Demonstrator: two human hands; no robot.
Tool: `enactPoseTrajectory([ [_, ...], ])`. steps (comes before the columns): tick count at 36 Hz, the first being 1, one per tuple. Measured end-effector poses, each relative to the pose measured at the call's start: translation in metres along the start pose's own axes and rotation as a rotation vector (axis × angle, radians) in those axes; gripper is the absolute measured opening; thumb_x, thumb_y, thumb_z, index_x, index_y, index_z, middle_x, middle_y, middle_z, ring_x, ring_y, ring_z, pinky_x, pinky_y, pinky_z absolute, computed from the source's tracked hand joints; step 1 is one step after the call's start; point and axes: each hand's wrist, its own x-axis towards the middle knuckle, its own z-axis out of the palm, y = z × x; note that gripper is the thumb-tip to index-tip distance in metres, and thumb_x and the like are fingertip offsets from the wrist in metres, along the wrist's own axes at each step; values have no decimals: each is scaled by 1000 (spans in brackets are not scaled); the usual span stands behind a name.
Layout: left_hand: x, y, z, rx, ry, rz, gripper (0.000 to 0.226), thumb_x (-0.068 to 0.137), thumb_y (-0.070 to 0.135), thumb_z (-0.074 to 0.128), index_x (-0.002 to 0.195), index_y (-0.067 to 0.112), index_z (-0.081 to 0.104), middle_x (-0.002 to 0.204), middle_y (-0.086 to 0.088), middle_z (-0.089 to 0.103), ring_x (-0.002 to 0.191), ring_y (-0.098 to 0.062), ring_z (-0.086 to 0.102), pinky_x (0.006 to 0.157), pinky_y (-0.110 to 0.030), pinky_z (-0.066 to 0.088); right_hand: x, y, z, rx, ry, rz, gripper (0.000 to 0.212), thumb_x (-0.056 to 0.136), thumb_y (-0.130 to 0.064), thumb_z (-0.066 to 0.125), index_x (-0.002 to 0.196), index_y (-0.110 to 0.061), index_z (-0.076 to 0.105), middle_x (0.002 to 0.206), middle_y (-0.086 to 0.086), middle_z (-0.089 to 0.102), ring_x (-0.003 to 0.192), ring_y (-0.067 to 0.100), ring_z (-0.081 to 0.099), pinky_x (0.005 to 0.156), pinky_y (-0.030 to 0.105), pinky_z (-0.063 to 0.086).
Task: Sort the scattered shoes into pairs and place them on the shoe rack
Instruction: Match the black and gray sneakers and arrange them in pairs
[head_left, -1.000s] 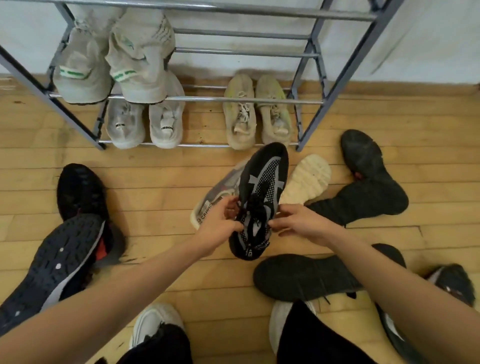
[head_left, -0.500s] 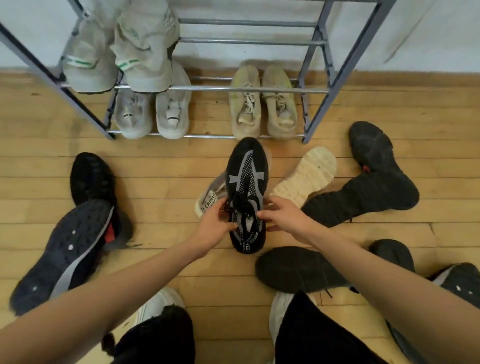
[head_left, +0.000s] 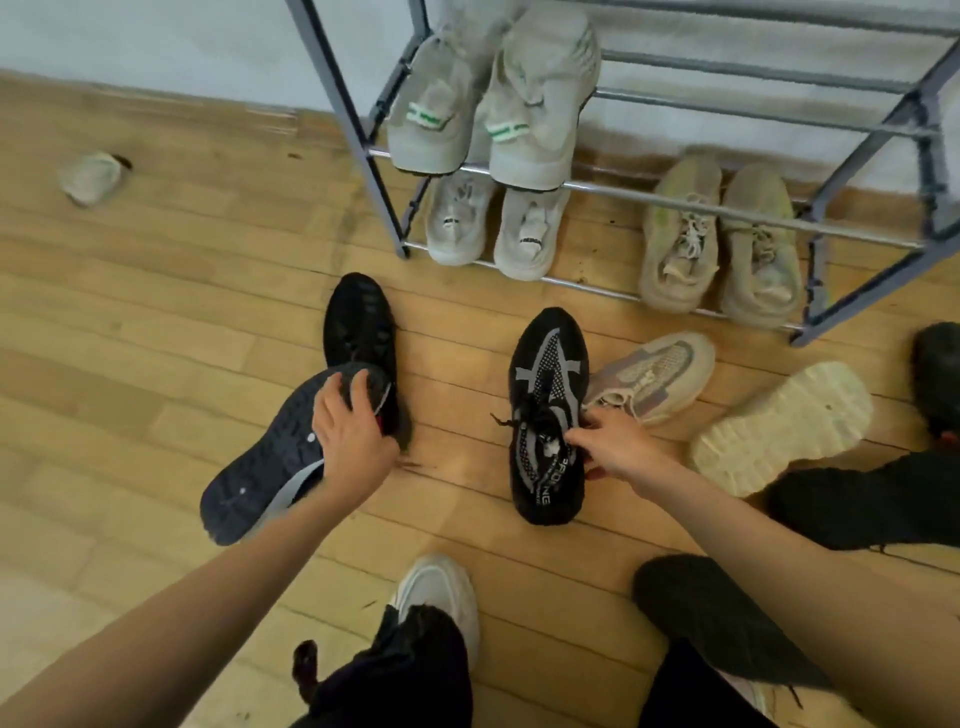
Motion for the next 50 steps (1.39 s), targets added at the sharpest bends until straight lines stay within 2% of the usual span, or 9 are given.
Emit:
enactPoseTrajectory([
  [7, 44, -33, -25, 23, -274, -153, 114, 65, 21, 78, 150, 27, 1, 157, -17, -2, 144, -37, 3, 116, -53, 10, -1, -3, -2, 98, -38, 32, 37, 91, -13, 58, 127, -13, 53, 111, 4, 62, 98, 23, 62, 69, 30, 54],
  [12, 48, -53, -34, 40, -264, -145, 111, 59, 36, 82, 147, 23, 16, 145, -16, 28, 134, -37, 25, 111, -52, 24, 0, -5, -4, 86, -52, 56, 33, 92, -13, 58, 124, -9, 55, 109, 9, 64, 91, 22, 63, 65, 30, 54],
  [18, 45, -36, -54, 154, -293, -2, 107, 59, 58, 74, 147, 33, 19, 141, -14, 33, 131, -35, 29, 109, -51, 25, -1, -5, -6, 97, -69, 64, 30, 91, -13, 58, 120, -11, 55, 109, 10, 65, 91, 23, 64, 69, 32, 55],
  [24, 50, 24, -84, -485, -590, -6, 105, 52, 51, 75, 144, 32, 30, 124, 3, 55, 112, -19, 55, 95, -34, 45, -5, -7, -7, 123, -71, 65, 31, 91, -13, 58, 121, -9, 56, 109, 10, 65, 86, 21, 64, 62, 29, 53],
  [28, 58, 51, -81, -856, -846, 2, 70, 59, 42, 71, 124, 21, 56, 114, -2, 66, 109, -22, 60, 99, -40, 46, -9, -7, -11, 131, -57, 35, 23, 92, -13, 57, 115, -13, 55, 105, 6, 63, 87, 18, 61, 61, 26, 51],
  [32, 66, 57, -53, -1075, -949, -90, 57, 71, 29, 66, 123, 8, 58, 119, -13, 61, 108, -28, 58, 103, -46, 43, -11, -1, -24, 174, -25, 48, 23, 92, -10, 56, 114, -16, 56, 103, 8, 64, 91, 23, 61, 68, 31, 54],
  [36, 70, 59, -36, -1123, -863, -142, 35, 94, 10, 45, 127, 4, 54, 100, -7, 71, 91, -19, 69, 97, -40, 49, -10, 9, -36, 196, -3, 66, 29, 92, -12, 56, 121, -9, 60, 107, 9, 67, 95, 25, 63, 71, 34, 54],
  [44, 64, 68, -20, -774, -521, -153, 35, 98, 5, 36, 128, 2, 54, 116, -7, 63, 98, -19, 64, 88, -33, 53, -3, 19, -43, 138, 70, 13, 26, 93, -14, 56, 118, -13, 61, 112, 8, 65, 104, 28, 61, 83, 41, 54],
  [50, 55, 71, -3, -466, -512, -67, 67, 90, 3, 53, 149, 18, 25, 140, -13, 47, 114, -26, 55, 95, -33, 47, 1, 21, -44, 107, 90, 17, 26, 97, -18, 50, 120, -11, 59, 113, 10, 64, 101, 28, 62, 83, 43, 56],
])
